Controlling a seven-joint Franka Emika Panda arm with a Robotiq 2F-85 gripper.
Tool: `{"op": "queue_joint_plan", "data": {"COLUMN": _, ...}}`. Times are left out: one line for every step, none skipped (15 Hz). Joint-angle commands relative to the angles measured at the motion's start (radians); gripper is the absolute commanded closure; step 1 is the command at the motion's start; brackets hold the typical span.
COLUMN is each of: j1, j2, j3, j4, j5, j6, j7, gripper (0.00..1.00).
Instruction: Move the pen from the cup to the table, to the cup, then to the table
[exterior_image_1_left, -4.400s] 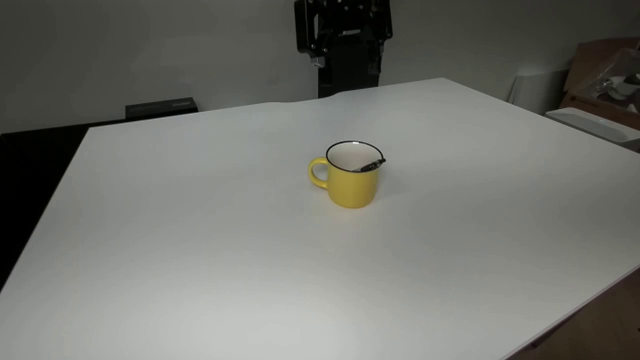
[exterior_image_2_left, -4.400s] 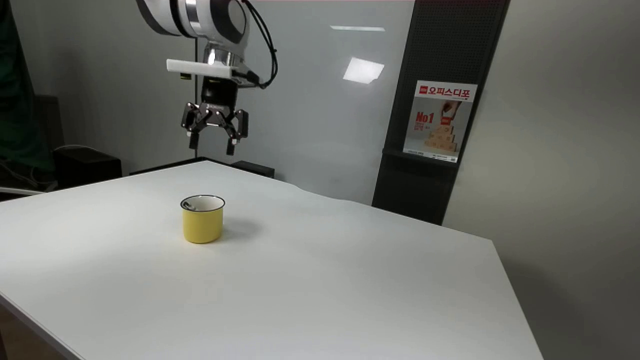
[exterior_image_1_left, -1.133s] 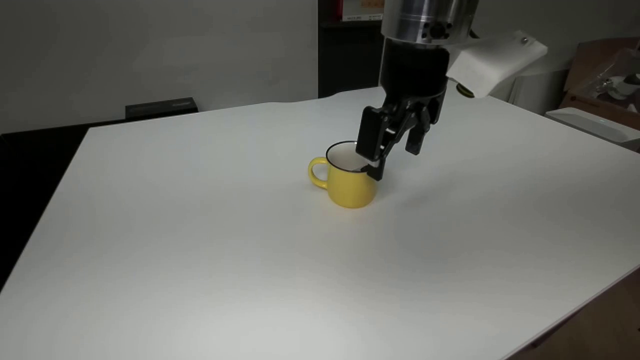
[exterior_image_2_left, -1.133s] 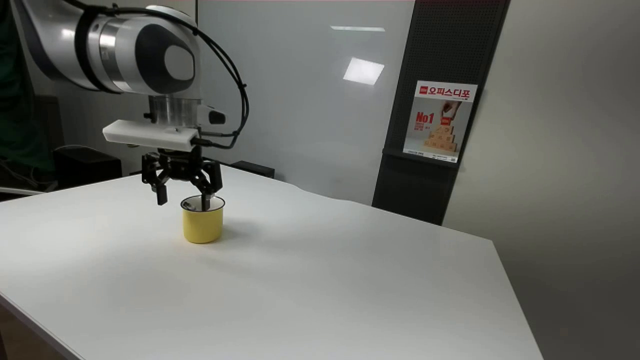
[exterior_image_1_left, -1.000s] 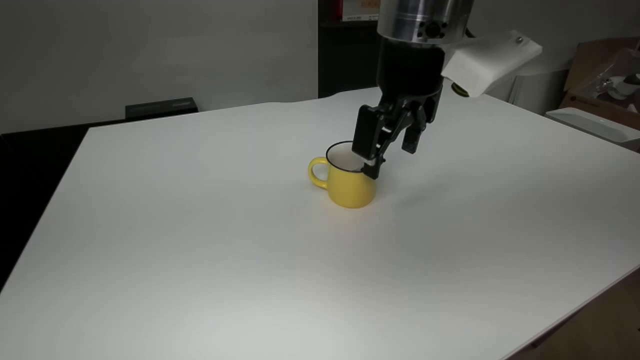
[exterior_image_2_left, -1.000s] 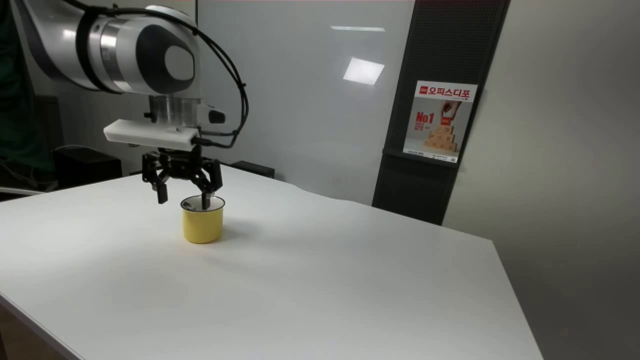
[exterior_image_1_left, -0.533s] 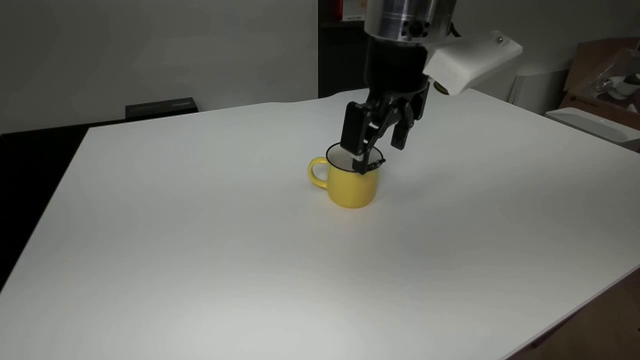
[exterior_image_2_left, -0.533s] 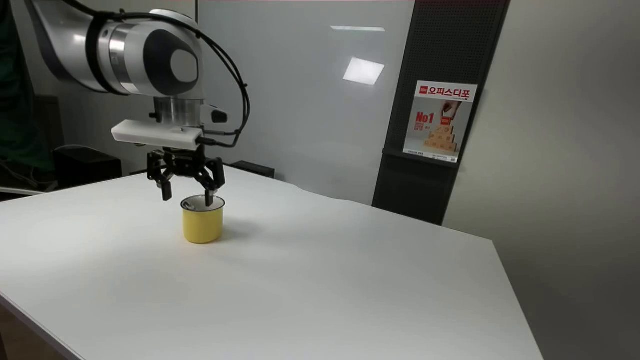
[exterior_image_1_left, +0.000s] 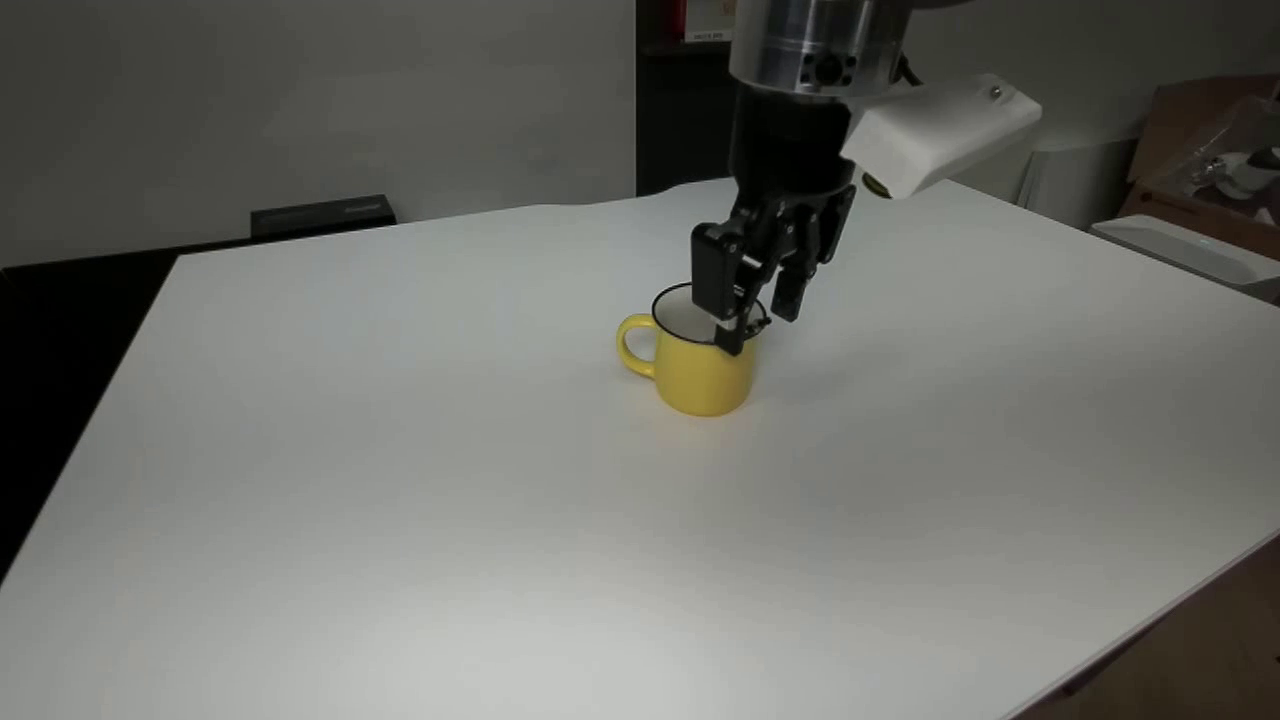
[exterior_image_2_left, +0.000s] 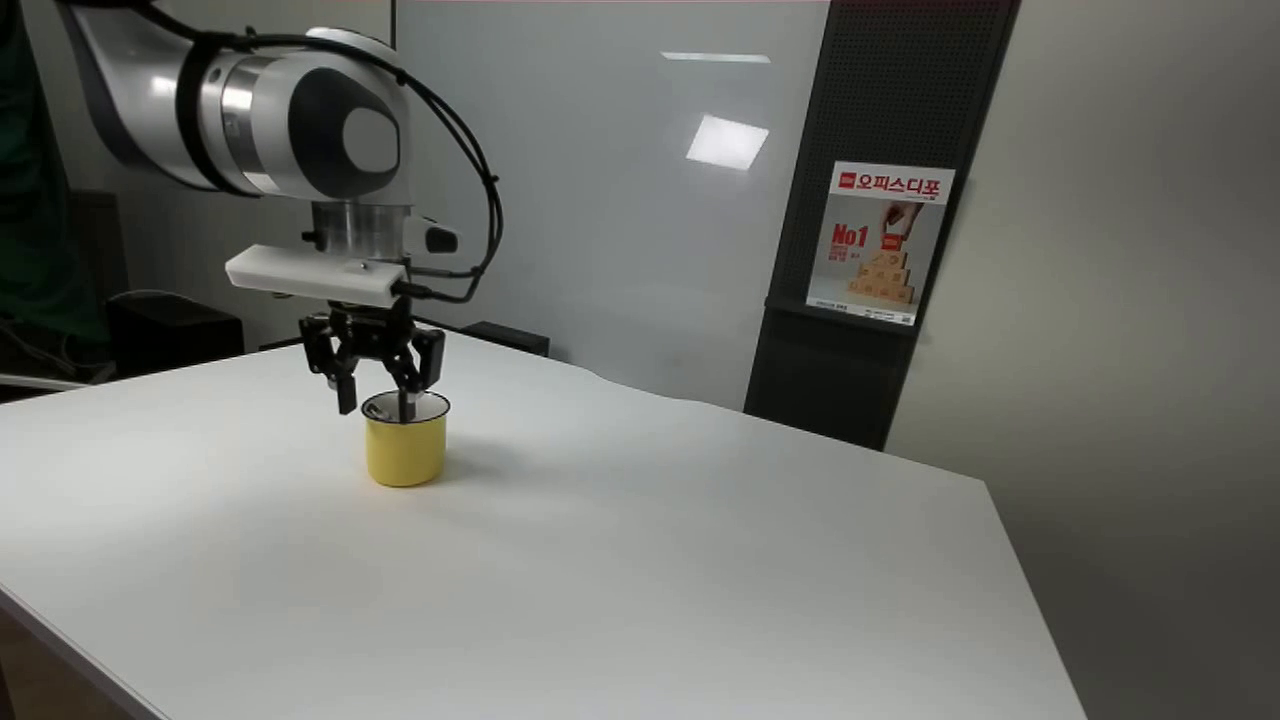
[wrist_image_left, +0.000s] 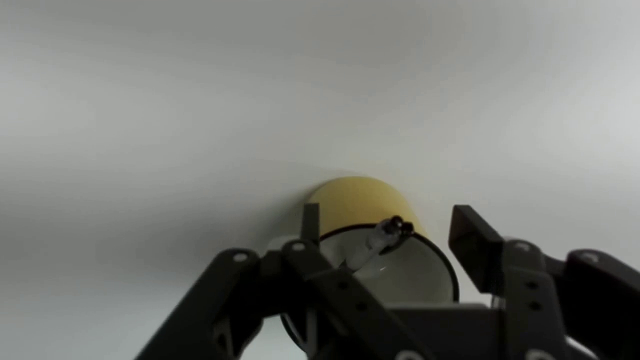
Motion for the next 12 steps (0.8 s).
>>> {"op": "queue_joint_plan", "data": {"j1": -0.013, "j2": 0.0, "j3": 0.012, "j4": 0.008, "j5": 0.024, "j6": 0.006, "j7": -0.01, "gripper": 0.61}}
{"op": "queue_joint_plan", "data": {"j1": -0.014, "j2": -0.001, "j3": 0.014, "j4": 0.007, "j5": 0.03, "j6": 0.008, "j7": -0.012, "gripper": 0.69}}
{"op": "queue_joint_plan", "data": {"j1": -0.015, "j2": -0.001, "j3": 0.014, "j4": 0.006, "j5": 0.035, "j6": 0.01, "j7": -0.015, "gripper": 0.75}}
{"op": "queue_joint_plan", "data": {"j1": -0.016, "j2": -0.001, "j3": 0.015, "j4": 0.005, "j5": 0.038, "j6": 0.012, "j7": -0.016, "gripper": 0.81}}
{"op": "queue_joint_plan", "data": {"j1": -0.017, "j2": -0.002, "j3": 0.016, "j4": 0.005, "j5": 0.041, "j6": 0.013, "j7": -0.018, "gripper": 0.89}}
{"op": "queue_joint_plan", "data": {"j1": -0.019, "j2": -0.004, "j3": 0.016, "j4": 0.003, "j5": 0.043, "j6": 0.015, "j7": -0.021, "gripper": 0.95}}
{"op": "queue_joint_plan", "data": {"j1": -0.02, "j2": -0.008, "j3": 0.018, "j4": 0.001, "j5": 0.047, "j6": 0.017, "j7": -0.026, "gripper": 0.99}}
{"op": "queue_joint_plan", "data": {"j1": -0.022, "j2": -0.017, "j3": 0.021, "j4": -0.004, "j5": 0.052, "j6": 0.018, "j7": -0.032, "gripper": 0.99}}
{"op": "queue_joint_plan", "data": {"j1": -0.023, "j2": -0.024, "j3": 0.023, "j4": -0.009, "j5": 0.053, "j6": 0.02, "j7": -0.036, "gripper": 0.96}}
{"op": "queue_joint_plan", "data": {"j1": -0.025, "j2": -0.038, "j3": 0.026, "j4": -0.017, "j5": 0.054, "j6": 0.023, "j7": -0.04, "gripper": 0.96}}
{"op": "queue_joint_plan", "data": {"j1": -0.027, "j2": -0.047, "j3": 0.029, "j4": -0.022, "j5": 0.054, "j6": 0.027, "j7": -0.043, "gripper": 0.96}}
{"op": "queue_joint_plan", "data": {"j1": -0.026, "j2": -0.065, "j3": 0.03, "j4": -0.032, "j5": 0.05, "j6": 0.032, "j7": -0.044, "gripper": 0.96}}
